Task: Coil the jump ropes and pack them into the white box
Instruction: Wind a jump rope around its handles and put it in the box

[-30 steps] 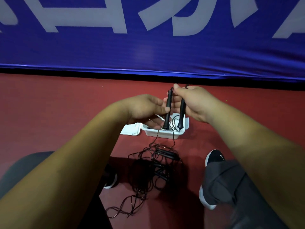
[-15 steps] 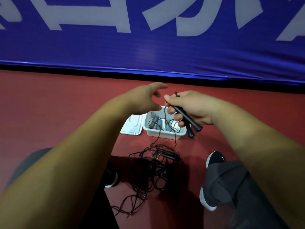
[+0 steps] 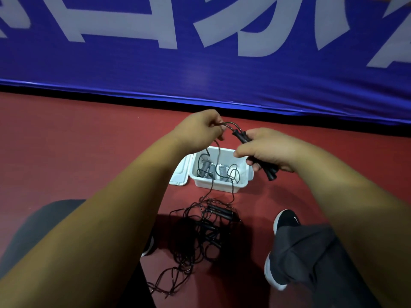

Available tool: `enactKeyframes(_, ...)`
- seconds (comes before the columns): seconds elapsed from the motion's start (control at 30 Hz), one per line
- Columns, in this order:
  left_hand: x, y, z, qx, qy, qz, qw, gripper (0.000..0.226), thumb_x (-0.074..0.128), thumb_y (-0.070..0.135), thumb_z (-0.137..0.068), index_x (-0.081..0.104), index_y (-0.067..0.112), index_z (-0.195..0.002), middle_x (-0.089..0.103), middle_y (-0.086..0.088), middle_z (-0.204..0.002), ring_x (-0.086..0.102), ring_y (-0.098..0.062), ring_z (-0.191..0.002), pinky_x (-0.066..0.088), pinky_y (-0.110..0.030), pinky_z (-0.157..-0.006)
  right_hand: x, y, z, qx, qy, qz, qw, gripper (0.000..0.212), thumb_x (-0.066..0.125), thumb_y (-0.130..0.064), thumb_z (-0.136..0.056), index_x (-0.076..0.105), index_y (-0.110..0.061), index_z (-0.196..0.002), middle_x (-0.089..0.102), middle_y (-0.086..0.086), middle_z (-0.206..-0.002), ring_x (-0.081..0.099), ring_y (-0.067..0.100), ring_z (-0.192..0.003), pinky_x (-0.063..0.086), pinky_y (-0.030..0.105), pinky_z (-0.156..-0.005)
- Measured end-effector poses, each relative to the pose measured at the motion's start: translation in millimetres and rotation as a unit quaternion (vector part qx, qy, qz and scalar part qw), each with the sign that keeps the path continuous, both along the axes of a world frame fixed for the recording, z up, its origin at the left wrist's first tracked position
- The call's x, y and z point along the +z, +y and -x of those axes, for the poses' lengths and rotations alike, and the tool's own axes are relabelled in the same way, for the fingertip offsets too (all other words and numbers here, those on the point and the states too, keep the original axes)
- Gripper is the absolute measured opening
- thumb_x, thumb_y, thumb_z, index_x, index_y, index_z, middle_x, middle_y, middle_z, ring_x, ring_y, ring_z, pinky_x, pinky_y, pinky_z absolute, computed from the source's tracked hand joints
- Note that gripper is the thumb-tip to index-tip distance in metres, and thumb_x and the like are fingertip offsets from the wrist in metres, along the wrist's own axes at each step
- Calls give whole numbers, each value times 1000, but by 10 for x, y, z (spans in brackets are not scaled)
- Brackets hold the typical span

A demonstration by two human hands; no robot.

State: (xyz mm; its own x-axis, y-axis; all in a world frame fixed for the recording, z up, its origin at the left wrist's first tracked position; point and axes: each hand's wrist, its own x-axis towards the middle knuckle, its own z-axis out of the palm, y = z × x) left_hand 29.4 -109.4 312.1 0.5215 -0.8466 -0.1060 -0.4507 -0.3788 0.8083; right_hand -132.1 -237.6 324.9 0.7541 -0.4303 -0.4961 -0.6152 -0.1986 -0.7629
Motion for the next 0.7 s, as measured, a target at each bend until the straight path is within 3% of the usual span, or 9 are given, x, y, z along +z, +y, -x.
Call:
enactKeyframes(0.1, 94, 14, 13, 64, -37, 18, 997, 18, 60, 34, -104, 64, 17, -99, 78, 7, -85, 70, -14, -78, 51, -31, -67, -25, -42, 9, 8, 16, 96, 995, 8, 68, -18, -95, 60, -17, -95, 60, 8, -81, 61, 12, -53, 57, 32, -57)
enactKeyframes(0.23, 171, 56, -14, 101, 30, 51, 993, 20, 56, 32, -103, 55, 14, -94, 76, -2, -77, 79, -19, -78, 60, -53, -82, -54, -18, 15, -1, -10, 163, 987, 19, 65, -37, -103, 60, -18, -99, 55, 4, -79, 55, 20, -63, 56, 34, -55)
enactKeyframes(0.4, 403, 150, -11, 60, 141, 81, 985, 12, 63, 17, -103, 57, 7, -103, 59, -11, -77, 78, -29, -73, 60, -59, -84, -31, -30, -13, 11, -82, 218, 972, 23, 69, -42, -102, 61, -20, -104, 57, -3, -78, 49, 14, -57, 39, 28, -53)
enactKeyframes(0.5, 569, 258, -32, -4, 239, 72, 968, 9, 65, 11, -101, 59, 12, -106, 57, -12, -83, 75, -37, -76, 63, -48, -72, -23, -16, -24, 12, -117, 188, 975, 19, 74, -38, -100, 62, -23, -100, 58, -3, -76, 52, 15, -53, 45, 30, -50)
enactKeyframes(0.57, 627, 299, -26, -12, 270, 84, 959, 10, 66, 8, -100, 59, 12, -106, 57, -10, -79, 75, -36, -76, 62, -41, -72, -16, 13, -27, 23, -136, 164, 977, 13, 76, -29, -98, 65, -22, -97, 60, 2, -77, 54, 16, -52, 50, 37, -49)
enactKeyframes(0.7, 619, 308, -31, 0, 246, 85, 965, 18, 71, 5, -96, 55, 13, -100, 60, -10, -81, 69, -29, -72, 61, -47, -79, -28, 46, -34, 31, -145, 146, 978, 11, 80, -25, -93, 69, -26, -96, 69, 6, -85, 60, 17, -61, 57, 43, -57)
